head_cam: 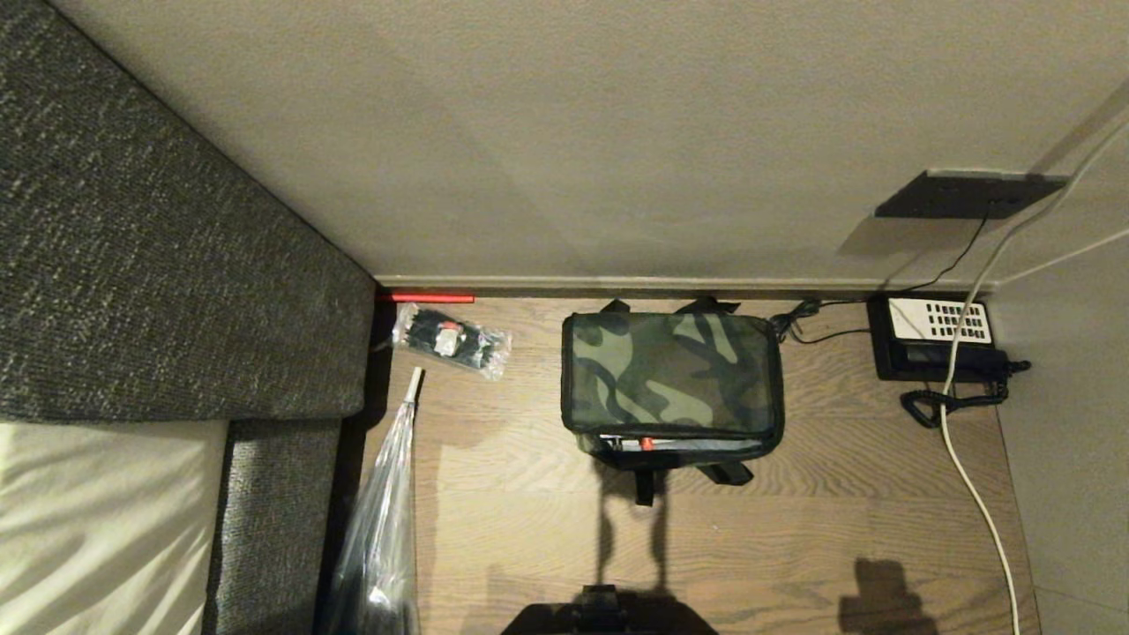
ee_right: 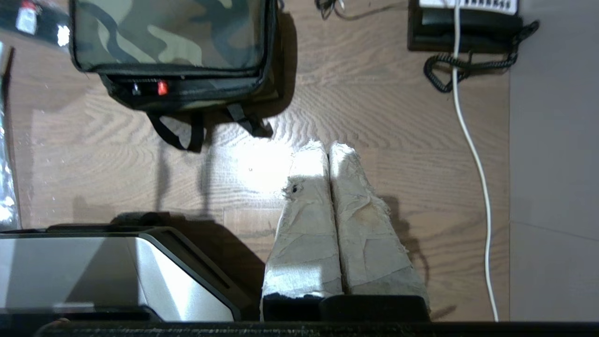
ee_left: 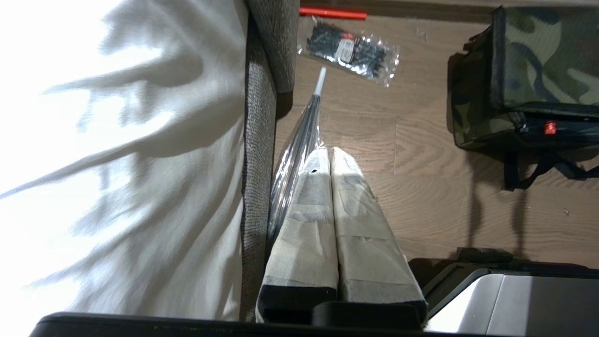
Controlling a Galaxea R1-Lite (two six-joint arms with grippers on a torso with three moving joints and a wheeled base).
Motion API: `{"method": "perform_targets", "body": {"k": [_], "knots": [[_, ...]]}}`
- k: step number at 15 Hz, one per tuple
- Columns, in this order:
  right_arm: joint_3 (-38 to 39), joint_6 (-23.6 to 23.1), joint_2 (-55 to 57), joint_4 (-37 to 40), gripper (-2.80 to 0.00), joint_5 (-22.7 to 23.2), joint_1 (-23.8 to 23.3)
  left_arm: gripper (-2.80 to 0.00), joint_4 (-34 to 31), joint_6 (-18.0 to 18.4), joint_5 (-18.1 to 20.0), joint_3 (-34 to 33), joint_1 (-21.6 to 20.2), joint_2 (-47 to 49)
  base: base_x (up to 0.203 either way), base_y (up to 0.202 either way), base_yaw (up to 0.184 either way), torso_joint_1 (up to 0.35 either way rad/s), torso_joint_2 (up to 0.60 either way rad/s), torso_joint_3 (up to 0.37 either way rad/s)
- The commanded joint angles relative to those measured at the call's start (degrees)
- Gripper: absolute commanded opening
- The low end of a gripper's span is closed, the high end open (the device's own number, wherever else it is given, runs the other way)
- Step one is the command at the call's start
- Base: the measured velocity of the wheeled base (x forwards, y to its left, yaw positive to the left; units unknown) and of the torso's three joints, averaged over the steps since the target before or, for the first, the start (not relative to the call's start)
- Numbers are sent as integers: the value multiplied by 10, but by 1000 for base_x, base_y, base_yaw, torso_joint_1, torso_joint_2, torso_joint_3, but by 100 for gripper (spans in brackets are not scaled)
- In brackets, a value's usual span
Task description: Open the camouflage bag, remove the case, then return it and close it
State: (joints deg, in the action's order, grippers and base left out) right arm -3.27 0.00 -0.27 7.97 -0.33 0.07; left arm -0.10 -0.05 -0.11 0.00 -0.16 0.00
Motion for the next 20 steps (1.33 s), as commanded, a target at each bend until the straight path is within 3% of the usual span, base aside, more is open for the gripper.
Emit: {"method": "perform_targets", "body": {"k": [1, 20], "knots": [[0, 0, 2, 0, -280, 0, 0, -280, 0, -2, -1, 0, 0, 0, 0, 0, 0, 0, 10, 191], [0, -1, 2, 0, -280, 0, 0, -280, -1, -3, -1, 0, 0, 0, 0, 0, 0, 3, 1, 200]]}}
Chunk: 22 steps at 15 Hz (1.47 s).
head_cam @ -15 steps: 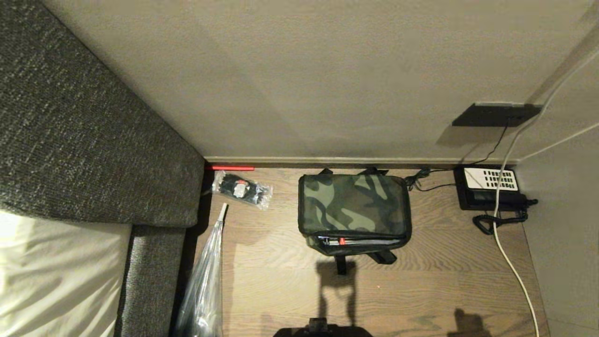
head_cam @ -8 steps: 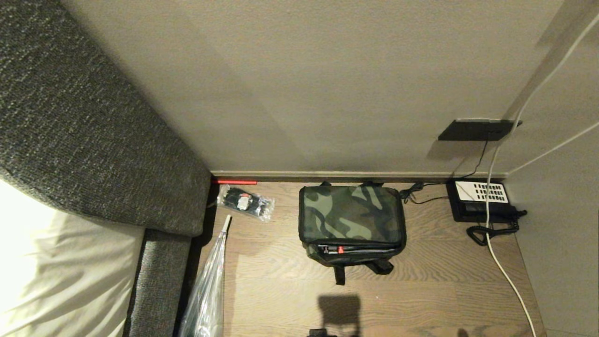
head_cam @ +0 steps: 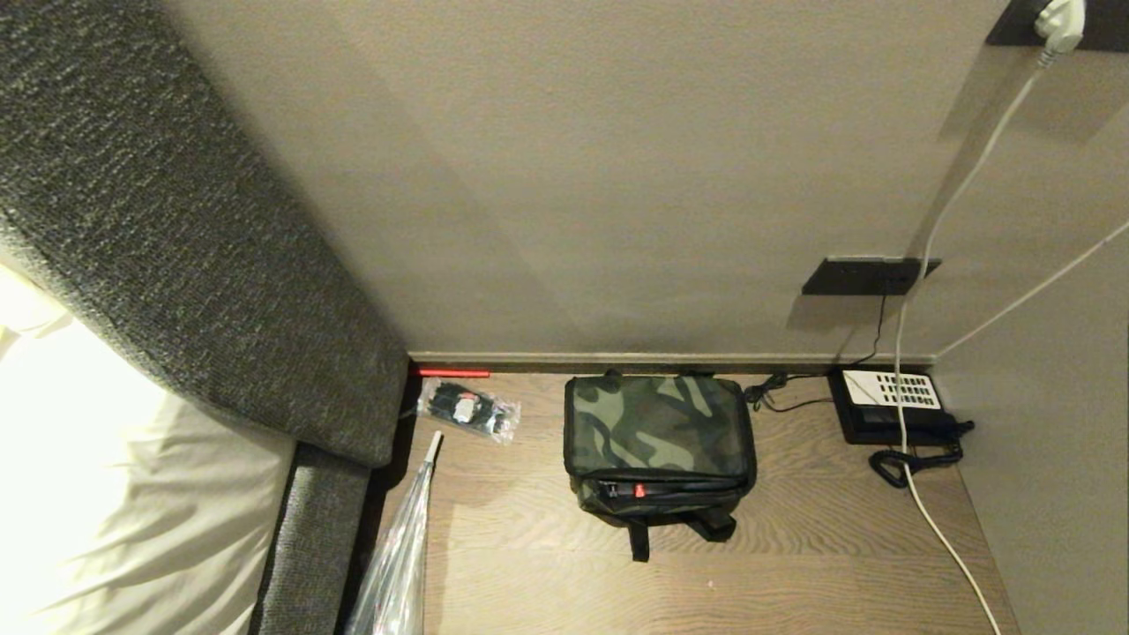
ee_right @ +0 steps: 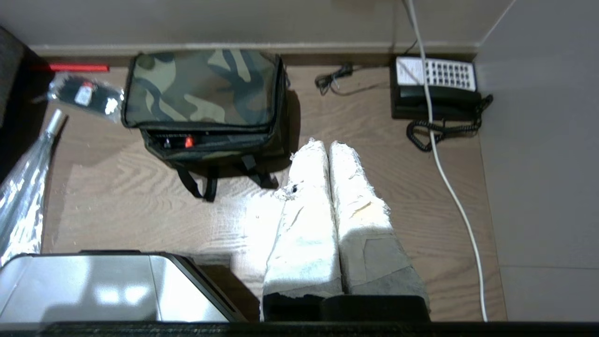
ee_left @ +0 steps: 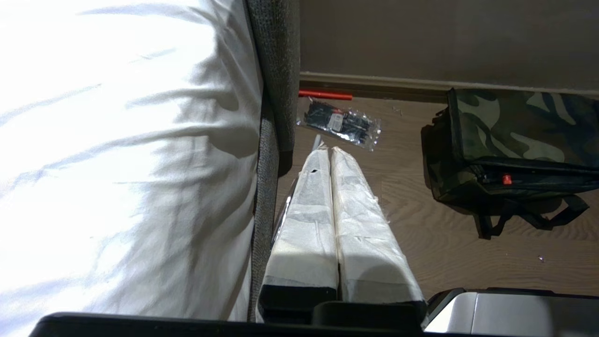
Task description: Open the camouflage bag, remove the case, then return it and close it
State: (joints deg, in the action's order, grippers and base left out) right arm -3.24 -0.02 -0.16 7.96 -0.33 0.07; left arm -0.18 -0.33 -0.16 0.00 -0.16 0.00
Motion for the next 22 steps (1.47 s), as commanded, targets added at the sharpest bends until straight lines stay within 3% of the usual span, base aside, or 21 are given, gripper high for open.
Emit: {"method": "perform_targets", "body": {"k": [1, 22], "knots": [[0, 0, 1, 0, -280, 0, 0, -280, 0, 0, 0, 0, 0, 0, 0, 0, 0, 4, -2, 204], [0, 0, 1, 0, -280, 0, 0, -280, 0, -2, 0, 0, 0, 0, 0, 0, 0, 2, 4, 202]]}}
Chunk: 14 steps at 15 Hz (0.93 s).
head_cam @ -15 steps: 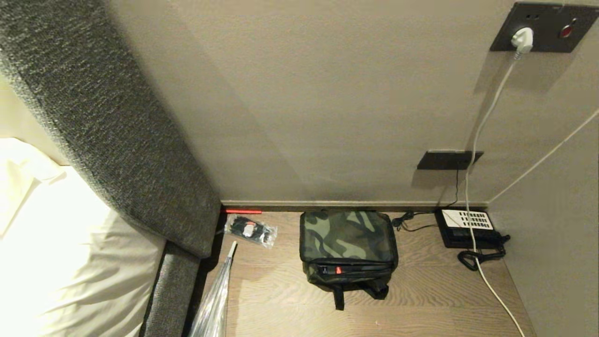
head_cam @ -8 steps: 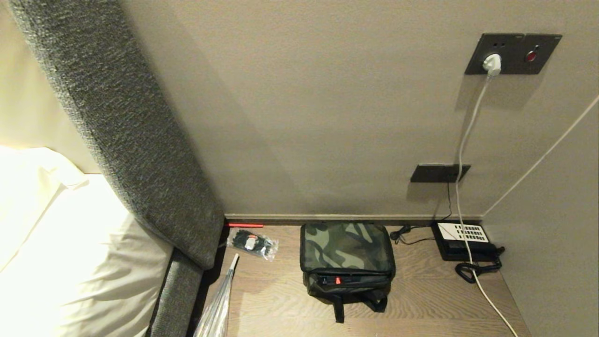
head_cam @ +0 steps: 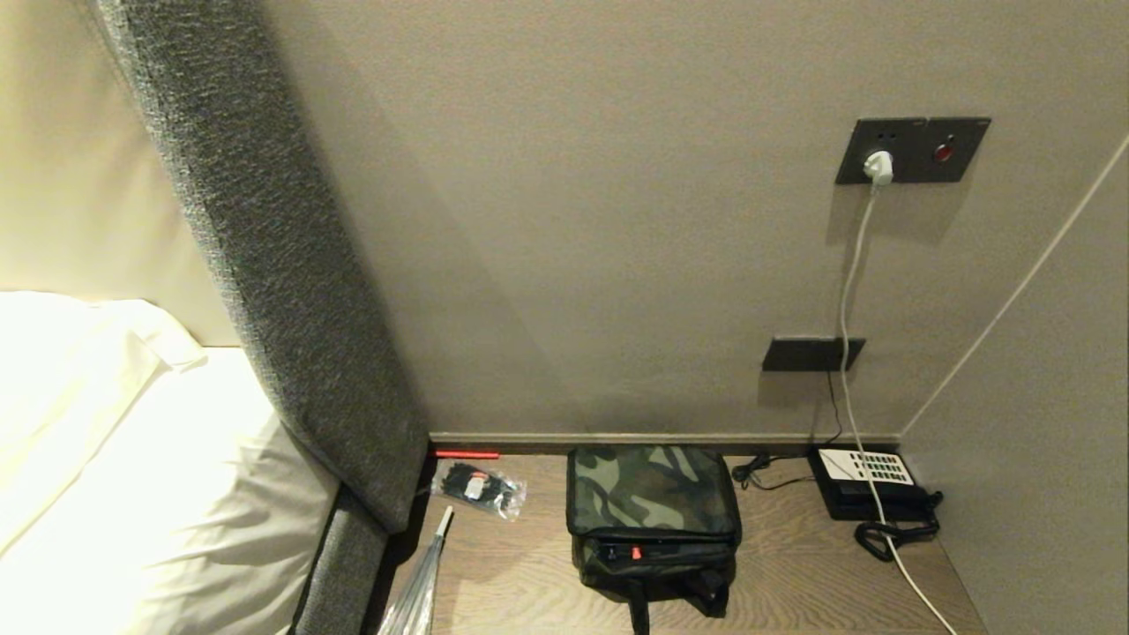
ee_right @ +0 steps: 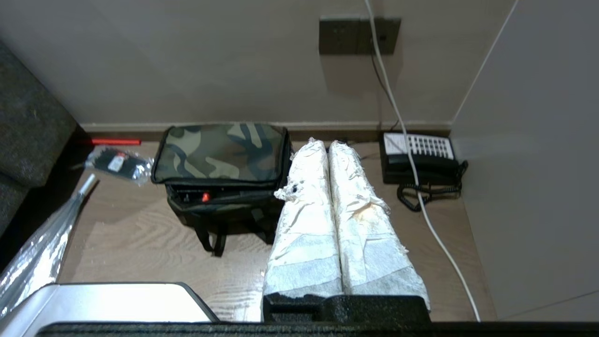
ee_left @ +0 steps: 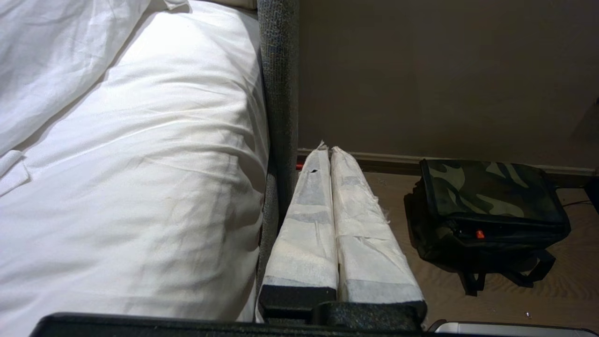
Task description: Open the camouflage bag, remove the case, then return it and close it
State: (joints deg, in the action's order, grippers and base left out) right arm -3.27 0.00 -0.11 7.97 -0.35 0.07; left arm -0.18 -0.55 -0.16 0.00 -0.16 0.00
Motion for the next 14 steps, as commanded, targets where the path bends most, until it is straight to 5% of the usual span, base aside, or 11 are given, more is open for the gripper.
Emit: {"method": "perform_targets", "body": {"k": [1, 14], "knots": [[0, 0, 0, 0, -280, 0, 0, -280, 0, 0, 0, 0, 0, 0, 0, 0, 0, 0, 5, 207], [0, 0, 0, 0, -280, 0, 0, -280, 0, 1, 0, 0, 0, 0, 0, 0, 0, 4, 4, 166]]}}
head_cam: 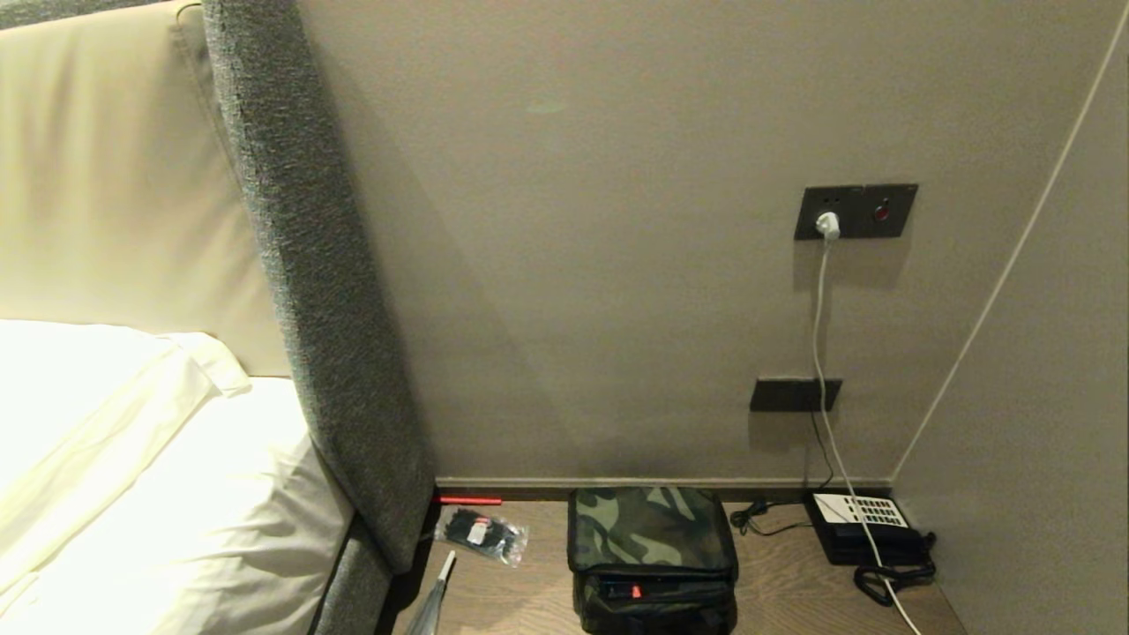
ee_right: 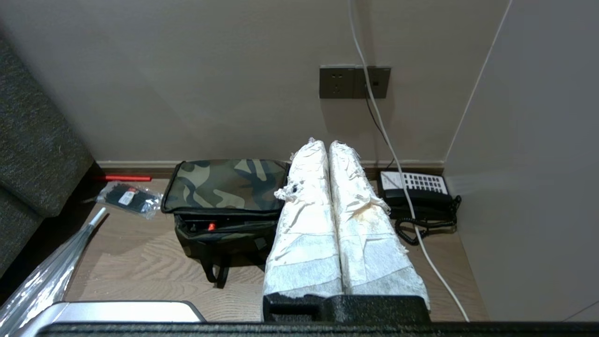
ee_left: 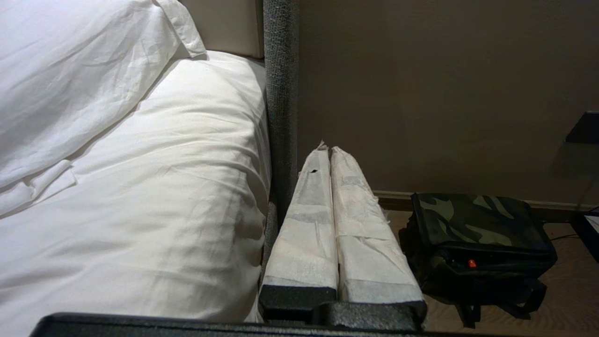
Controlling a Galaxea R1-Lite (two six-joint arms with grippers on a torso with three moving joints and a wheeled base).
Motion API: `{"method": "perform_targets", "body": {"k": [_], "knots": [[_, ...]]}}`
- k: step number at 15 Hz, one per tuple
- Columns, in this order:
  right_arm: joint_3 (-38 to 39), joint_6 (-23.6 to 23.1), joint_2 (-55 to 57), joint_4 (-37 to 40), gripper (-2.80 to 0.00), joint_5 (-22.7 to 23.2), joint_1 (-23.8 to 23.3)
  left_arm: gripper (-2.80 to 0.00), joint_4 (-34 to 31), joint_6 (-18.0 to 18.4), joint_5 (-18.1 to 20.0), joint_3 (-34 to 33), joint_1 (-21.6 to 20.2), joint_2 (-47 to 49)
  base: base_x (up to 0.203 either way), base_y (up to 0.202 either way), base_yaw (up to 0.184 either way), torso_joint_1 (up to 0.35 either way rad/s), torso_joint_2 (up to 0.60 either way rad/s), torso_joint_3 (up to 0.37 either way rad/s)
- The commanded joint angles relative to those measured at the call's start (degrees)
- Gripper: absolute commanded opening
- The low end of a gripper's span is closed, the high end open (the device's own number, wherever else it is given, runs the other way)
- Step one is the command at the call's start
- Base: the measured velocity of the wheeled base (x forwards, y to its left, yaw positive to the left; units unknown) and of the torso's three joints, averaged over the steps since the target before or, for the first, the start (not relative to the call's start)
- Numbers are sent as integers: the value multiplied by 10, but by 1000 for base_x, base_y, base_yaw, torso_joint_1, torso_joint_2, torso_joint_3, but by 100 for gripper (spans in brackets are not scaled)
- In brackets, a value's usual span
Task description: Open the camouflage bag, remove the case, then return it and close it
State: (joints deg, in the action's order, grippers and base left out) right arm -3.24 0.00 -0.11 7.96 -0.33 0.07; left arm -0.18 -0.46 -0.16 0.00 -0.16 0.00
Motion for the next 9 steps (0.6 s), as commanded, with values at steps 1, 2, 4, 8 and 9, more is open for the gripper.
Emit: {"method": "perform_targets", "body": {"k": [1, 2, 4, 8, 9], "knots": [[0, 0, 0, 0, -280, 0, 0, -280, 0, 0, 0, 0, 0, 0, 0, 0, 0, 0, 0, 0], [0, 0, 0, 0, -280, 0, 0, -280, 0, -1, 0, 0, 0, 0, 0, 0, 0, 0, 0, 0], [0, 0, 0, 0, -280, 0, 0, -280, 1, -1, 0, 0, 0, 0, 0, 0, 0, 0, 0, 0], [0, 0, 0, 0, -280, 0, 0, -280, 1, -1, 0, -1, 0, 0, 0, 0, 0, 0, 0, 0], [0, 0, 0, 0, -280, 0, 0, -280, 1, -1, 0, 0, 0, 0, 0, 0, 0, 0, 0, 0]]}}
